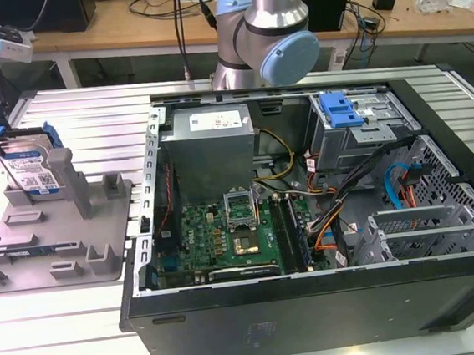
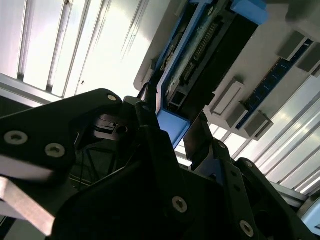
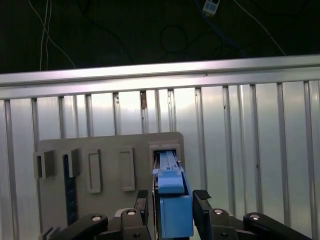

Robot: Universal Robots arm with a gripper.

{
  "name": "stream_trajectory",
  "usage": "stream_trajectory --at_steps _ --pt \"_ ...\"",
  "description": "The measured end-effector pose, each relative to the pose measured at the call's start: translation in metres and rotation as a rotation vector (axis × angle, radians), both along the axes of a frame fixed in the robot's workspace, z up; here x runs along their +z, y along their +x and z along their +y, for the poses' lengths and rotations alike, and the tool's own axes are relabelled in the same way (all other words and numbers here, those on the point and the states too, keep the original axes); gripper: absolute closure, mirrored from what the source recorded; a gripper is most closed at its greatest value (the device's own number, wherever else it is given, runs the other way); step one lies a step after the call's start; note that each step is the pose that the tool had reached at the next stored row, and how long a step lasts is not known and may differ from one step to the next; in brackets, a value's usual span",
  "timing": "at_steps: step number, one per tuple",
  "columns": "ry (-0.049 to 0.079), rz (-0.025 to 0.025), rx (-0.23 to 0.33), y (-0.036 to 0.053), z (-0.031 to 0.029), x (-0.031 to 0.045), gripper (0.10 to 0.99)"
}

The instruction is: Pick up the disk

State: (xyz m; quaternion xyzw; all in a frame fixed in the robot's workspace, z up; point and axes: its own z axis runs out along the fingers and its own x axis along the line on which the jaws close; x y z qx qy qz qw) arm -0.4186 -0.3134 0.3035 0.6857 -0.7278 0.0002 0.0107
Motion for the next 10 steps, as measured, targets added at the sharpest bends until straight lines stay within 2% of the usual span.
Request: stream_trajectory --at_steps 10 --pt "0.0 0.0001 0.0 -0.0004 0.0001 -0.0034 0.604"
